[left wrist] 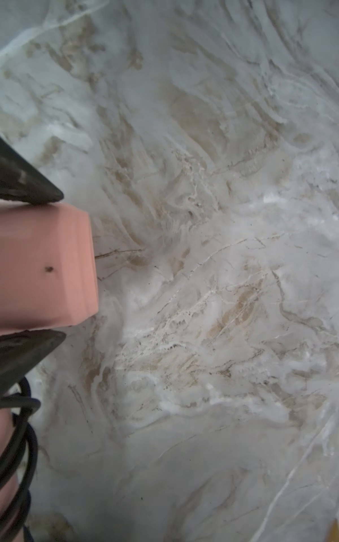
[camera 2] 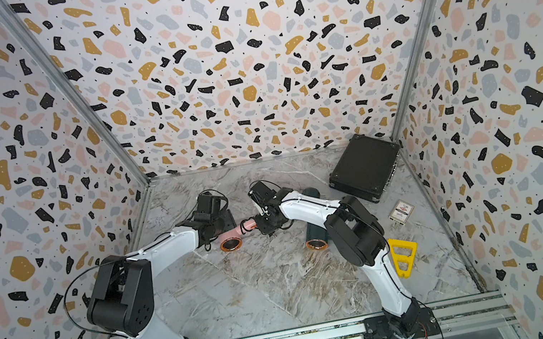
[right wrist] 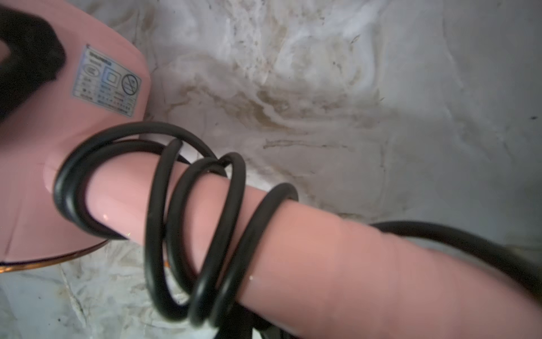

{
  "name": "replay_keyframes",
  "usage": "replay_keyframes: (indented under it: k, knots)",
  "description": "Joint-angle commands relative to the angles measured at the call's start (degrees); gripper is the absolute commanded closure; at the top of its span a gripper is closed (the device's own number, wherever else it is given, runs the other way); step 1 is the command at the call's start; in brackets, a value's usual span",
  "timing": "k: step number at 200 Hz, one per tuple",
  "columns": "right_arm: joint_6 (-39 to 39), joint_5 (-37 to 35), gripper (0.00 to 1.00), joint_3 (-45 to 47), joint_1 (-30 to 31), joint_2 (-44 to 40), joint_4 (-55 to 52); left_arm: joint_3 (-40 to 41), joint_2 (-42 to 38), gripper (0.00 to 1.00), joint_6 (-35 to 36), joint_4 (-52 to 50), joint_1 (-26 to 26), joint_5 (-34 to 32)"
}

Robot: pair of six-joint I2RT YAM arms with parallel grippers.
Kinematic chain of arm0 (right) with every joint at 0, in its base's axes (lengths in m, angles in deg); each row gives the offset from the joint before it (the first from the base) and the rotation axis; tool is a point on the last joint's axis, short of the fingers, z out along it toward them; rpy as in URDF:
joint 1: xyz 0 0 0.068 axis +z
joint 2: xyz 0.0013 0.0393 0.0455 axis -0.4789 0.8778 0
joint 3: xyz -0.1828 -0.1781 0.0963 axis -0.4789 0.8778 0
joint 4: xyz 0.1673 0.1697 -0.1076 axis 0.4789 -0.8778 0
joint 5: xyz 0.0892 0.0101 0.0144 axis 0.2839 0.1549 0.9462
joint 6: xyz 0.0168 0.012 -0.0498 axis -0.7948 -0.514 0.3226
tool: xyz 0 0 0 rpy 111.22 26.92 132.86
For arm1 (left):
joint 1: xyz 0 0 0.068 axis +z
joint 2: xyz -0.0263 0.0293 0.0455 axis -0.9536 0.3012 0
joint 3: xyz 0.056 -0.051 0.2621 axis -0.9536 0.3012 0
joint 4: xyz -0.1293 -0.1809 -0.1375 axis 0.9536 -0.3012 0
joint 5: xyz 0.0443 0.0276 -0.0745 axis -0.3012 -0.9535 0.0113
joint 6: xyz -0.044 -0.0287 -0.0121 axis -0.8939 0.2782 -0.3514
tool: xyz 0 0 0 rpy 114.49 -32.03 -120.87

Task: Wrap the cord around the hair dryer
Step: Wrap the power cord around the hair dryer, then place the hair dryer at the center of the board.

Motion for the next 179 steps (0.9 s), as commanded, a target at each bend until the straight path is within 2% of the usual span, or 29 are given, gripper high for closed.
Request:
replay_keyframes:
  k: [1, 46, 80, 103, 136, 150, 179]
  knots:
    - [-4.5, -0.1, 1.0, -5.3, -0.9, 0.4, -4.3, -5.4, 4.3, 1.0, 7.4, -4.4, -0.7, 5.2]
    - [-7.5, -1.9, 1.0, -5.6, -2.8, 2.9, -5.9, -13.7, 11.8, 1.0, 13.5, -7.4, -0.7, 10.5]
    - [-8.8, -2.9, 1.0, -2.0, -3.1, 3.0, -5.1, -13.4, 10.3, 1.0, 13.8, -4.2, -0.7, 11.7]
    - [-9.5, -3.1, 0.88, 0.2, -3.1, 2.5, -4.4, -15.1, 9.3, 1.0, 15.1, -5.1, -0.7, 13.7]
    - [-10.7, -3.2, 0.82, 3.3, -3.1, 0.8, -2.2, -17.3, 10.7, 1.0, 14.2, -7.8, -2.6, 19.8]
    - [-11.0, -2.9, 0.75, 3.6, -3.1, 0.8, -2.2, -16.5, 12.0, 1.0, 14.0, -6.6, -5.0, 19.0]
    - [-11.5, -2.8, 0.67, 6.6, -3.1, -0.6, -0.7, -17.5, 14.8, 1.0, 13.5, -6.2, -6.8, 19.7]
